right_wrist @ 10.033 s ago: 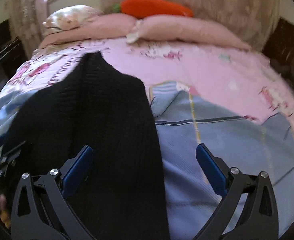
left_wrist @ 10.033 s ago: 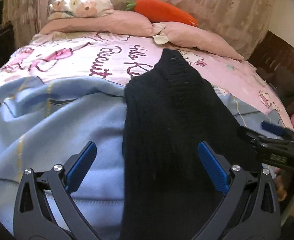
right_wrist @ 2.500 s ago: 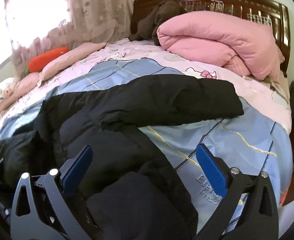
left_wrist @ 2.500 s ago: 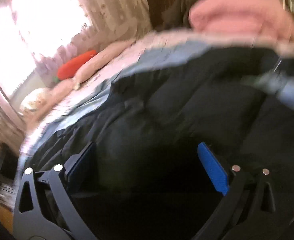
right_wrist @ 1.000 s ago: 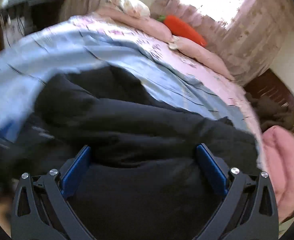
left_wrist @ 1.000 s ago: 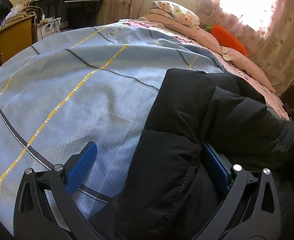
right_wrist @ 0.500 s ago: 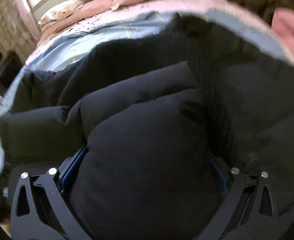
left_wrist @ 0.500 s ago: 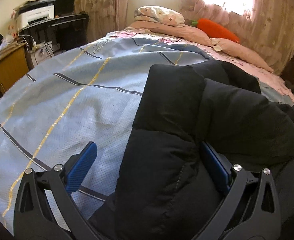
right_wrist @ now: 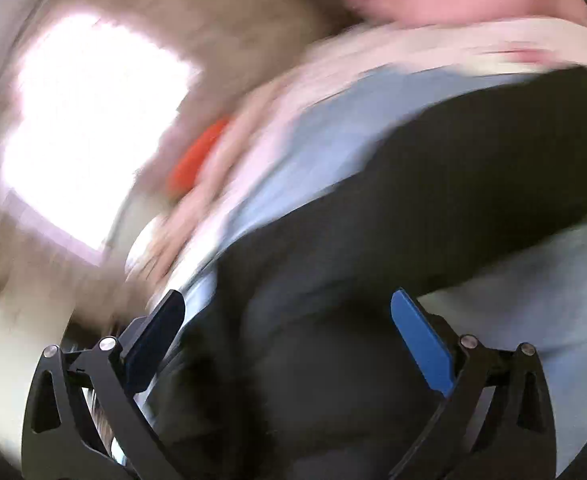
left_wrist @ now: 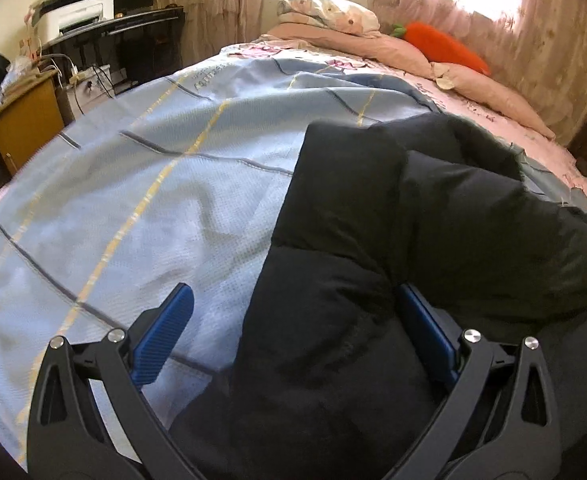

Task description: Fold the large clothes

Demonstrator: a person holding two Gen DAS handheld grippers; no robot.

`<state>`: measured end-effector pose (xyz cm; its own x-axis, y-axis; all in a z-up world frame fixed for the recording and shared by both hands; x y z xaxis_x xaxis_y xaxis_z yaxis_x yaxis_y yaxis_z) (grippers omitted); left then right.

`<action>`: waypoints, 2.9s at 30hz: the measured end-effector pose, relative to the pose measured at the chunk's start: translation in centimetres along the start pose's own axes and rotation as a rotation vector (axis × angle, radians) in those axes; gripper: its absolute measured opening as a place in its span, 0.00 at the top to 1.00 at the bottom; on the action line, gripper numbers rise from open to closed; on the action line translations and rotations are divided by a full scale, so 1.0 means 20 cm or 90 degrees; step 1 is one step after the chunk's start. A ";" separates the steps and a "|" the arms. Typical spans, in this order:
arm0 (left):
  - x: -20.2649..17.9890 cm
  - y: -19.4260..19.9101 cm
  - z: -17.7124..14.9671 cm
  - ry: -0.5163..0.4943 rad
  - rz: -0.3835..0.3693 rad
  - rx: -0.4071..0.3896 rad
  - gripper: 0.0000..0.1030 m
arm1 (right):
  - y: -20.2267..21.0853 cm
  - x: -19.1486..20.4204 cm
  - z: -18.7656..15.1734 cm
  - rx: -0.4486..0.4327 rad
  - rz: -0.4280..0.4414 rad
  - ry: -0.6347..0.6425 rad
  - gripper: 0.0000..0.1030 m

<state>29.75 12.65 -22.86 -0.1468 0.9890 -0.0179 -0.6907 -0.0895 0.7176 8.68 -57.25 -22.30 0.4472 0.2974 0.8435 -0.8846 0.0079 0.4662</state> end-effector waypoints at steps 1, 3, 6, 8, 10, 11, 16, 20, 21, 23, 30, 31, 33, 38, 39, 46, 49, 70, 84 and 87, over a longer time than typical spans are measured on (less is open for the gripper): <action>-0.04 0.07 0.03 -0.007 -0.013 -0.023 0.02 | 0.07 -0.13 0.08 -0.026 0.010 -0.063 0.01; -0.18 0.27 0.13 -0.057 -0.039 -0.087 0.02 | 0.15 -0.33 0.17 -0.067 0.020 -0.149 0.01; -0.42 0.46 0.19 -0.127 -0.064 -0.123 0.02 | 0.13 -0.46 0.20 -0.072 -0.015 -0.154 0.01; -0.59 0.51 0.16 -0.144 -0.110 -0.108 0.02 | 0.02 -0.49 0.18 -0.039 -0.027 -0.139 0.01; -0.79 0.51 0.06 -0.143 -0.166 -0.074 0.02 | -0.05 -0.53 0.19 -0.032 -0.045 -0.149 0.01; -0.86 0.50 0.01 -0.149 -0.186 -0.056 0.02 | -0.08 -0.53 0.20 -0.038 -0.064 -0.142 0.01; -1.16 0.35 -0.26 -0.308 -0.144 -0.090 0.02 | -0.13 -0.50 0.36 -0.087 -0.150 -0.039 0.03; -1.13 0.33 -0.27 -0.282 -0.166 -0.090 0.02 | -0.03 -0.64 0.44 -0.143 -0.131 -0.078 0.60; -1.12 0.31 -0.27 -0.274 -0.175 -0.083 0.02 | -0.03 -0.64 0.43 -0.143 -0.133 -0.065 0.62; -1.13 0.31 -0.27 -0.277 -0.178 -0.081 0.02 | -0.02 -0.61 0.38 -0.146 -0.161 -0.005 0.70; -1.13 0.33 -0.27 -0.270 -0.179 -0.091 0.02 | 0.14 -0.13 0.31 -0.189 -0.073 0.120 0.76; -1.12 0.35 -0.26 -0.263 -0.184 -0.092 0.02 | 0.17 0.01 0.29 -0.192 -0.048 0.155 0.76; -1.10 0.41 -0.24 -0.243 -0.204 -0.101 0.02 | 0.24 0.29 0.21 -0.193 0.007 0.220 0.76; -0.95 0.58 -0.13 -0.151 -0.296 -0.142 0.02 | 0.33 0.95 -0.23 -0.131 0.182 0.338 0.76; -0.89 0.62 -0.08 -0.117 -0.302 -0.156 0.02 | 0.33 1.05 -0.38 -0.105 0.205 0.372 0.76; -0.44 0.66 0.09 0.066 -0.291 -0.135 0.02 | -0.07 1.18 -1.47 0.131 0.191 0.584 0.76; -0.31 0.63 0.07 0.084 -0.252 -0.139 0.02 | -0.32 1.03 -1.83 0.220 0.083 0.624 0.75; -0.36 0.69 0.10 0.006 -0.216 -0.228 0.02 | -0.23 0.90 -0.69 -0.064 -0.171 0.473 0.01; -1.43 0.77 0.08 -0.146 -0.439 -0.127 0.02 | -0.64 0.29 -0.83 0.088 -0.233 0.414 0.01; -1.51 0.47 0.00 -0.223 -0.337 -0.076 0.02 | -0.63 0.26 -0.77 0.109 -0.188 0.356 0.01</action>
<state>27.63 -18.02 -15.49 0.4617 0.8808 -0.1049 -0.6832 0.4285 0.5913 20.14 -41.06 -27.88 0.4912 0.7579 0.4293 -0.6809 0.0267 0.7319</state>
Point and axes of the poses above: each gripper's, at about its wrist camera, not at the fingertips, and y roughly against the way its jaws point, x to its left, z to its top, the point moved 6 cm from there along -y, roughly the way its jaws point, and after that the axes turned 5 degrees about -y, right-handed, at the moved point
